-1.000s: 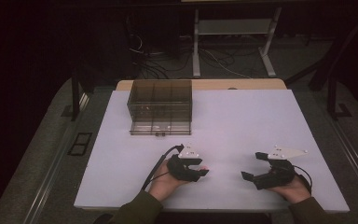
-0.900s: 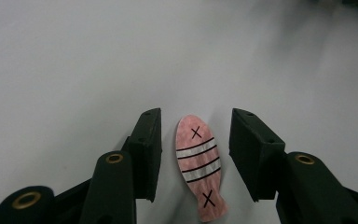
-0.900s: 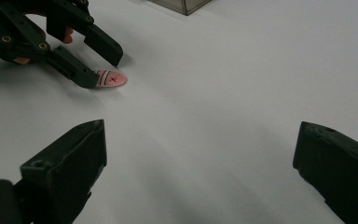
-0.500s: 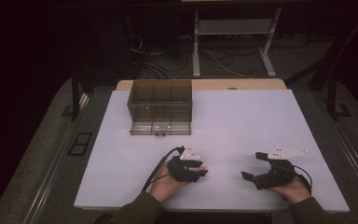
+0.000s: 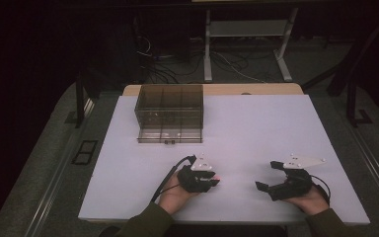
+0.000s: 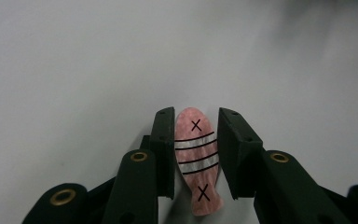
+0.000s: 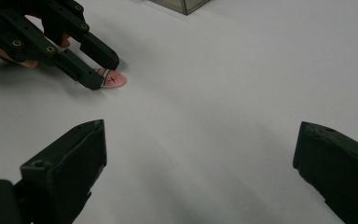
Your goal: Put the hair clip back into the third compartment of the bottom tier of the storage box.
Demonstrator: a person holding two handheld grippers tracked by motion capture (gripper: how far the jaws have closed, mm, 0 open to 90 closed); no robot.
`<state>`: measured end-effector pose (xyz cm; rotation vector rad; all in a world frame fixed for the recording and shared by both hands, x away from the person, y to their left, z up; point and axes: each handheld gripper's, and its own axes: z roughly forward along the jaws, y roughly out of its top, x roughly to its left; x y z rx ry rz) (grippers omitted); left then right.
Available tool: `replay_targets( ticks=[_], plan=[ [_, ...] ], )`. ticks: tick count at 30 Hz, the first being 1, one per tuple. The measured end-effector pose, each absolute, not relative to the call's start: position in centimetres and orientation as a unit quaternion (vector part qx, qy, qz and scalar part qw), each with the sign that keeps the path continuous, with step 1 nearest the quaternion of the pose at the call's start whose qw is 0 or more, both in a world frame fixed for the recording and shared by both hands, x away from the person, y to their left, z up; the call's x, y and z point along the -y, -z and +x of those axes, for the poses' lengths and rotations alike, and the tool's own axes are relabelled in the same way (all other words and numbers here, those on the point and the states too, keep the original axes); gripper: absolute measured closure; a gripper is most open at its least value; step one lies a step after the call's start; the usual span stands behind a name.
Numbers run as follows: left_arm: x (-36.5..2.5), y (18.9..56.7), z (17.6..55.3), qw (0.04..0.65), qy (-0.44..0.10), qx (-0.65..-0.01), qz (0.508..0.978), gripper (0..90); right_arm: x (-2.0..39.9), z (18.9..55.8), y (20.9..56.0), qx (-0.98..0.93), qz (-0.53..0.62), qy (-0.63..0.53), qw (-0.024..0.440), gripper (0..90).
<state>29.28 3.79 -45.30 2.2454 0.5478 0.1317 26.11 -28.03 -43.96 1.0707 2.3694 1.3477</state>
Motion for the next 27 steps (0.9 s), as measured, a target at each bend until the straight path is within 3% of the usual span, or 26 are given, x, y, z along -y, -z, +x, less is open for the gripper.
replay_targets(
  ticks=[27],
  plan=[
    [-5.4,44.4,30.0,0.429,-0.023,-0.212,0.878,67.1,27.9,26.1,44.1,-0.808,0.356,-0.457,0.106,2.1]
  ],
)
